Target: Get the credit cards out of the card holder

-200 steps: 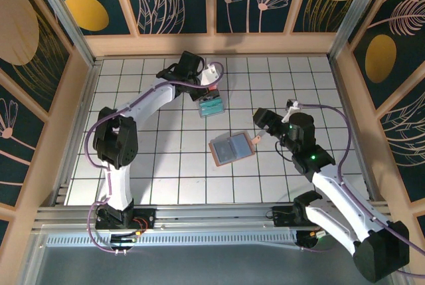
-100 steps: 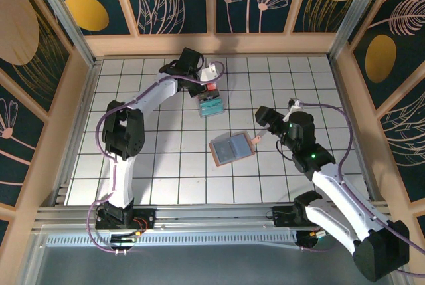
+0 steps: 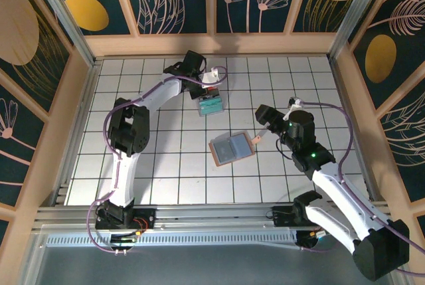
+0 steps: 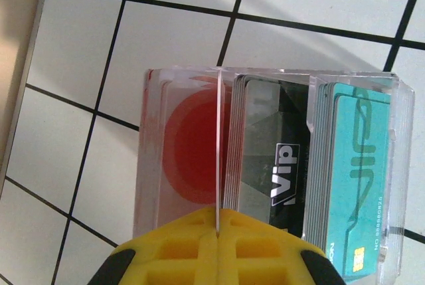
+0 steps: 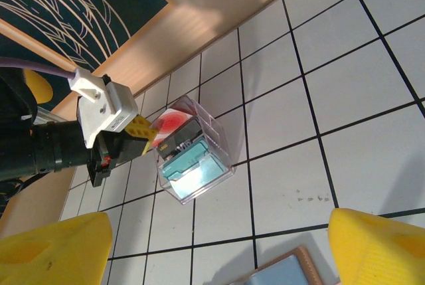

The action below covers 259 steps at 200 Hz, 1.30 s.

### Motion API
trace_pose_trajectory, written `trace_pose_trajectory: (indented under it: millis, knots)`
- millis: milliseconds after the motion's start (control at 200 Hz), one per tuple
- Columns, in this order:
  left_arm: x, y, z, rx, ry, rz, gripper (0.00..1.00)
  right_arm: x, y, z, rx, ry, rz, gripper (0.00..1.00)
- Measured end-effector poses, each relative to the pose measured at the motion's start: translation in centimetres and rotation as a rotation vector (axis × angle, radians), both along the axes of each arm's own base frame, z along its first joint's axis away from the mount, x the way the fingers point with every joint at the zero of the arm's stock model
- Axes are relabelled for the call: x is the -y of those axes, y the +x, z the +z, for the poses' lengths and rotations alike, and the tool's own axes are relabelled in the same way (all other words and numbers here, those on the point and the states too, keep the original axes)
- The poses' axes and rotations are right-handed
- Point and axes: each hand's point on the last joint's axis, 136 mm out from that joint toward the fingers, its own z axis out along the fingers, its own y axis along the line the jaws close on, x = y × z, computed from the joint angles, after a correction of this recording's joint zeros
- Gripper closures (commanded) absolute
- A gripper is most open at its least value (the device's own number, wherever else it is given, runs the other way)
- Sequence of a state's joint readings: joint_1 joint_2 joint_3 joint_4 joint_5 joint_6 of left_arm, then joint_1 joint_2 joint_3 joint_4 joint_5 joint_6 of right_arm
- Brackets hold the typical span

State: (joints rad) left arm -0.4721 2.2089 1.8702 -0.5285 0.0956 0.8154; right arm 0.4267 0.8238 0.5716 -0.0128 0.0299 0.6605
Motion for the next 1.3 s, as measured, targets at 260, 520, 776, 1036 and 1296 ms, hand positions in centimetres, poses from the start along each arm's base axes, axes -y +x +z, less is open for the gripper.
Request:
trace_pose_trajectory:
  millis: [260,520,776,1036,1296]
  knots:
    - [0.2,0.6,-0.7,-0.009,0.015,0.002,1.00,0.0,0.0,0.0,-0.001,0.003,-0.001,0.15]
    - [-0.2,0.9,-0.1,-0.010,0.031,0.027,0.74,-0.1,0.0,0.0,-0.001,0.004,0.003,0.15]
    - [-0.6,2.1,0.8,0.026,0.045,0.076,0.54,-0.1,0.0,0.0,0.000,0.005,0.003,0.15]
    - [-0.4,2.3,1.3,0.015,0.008,0.118,0.41,0.0,-0.1,0.3,0.007,0.008,0.004,0.19]
    - [-0.8,0.4,6.2,0.040,-0.116,0.232,0.01,-0.1,-0.1,-0.4,-0.013,-0.011,0.012,0.35]
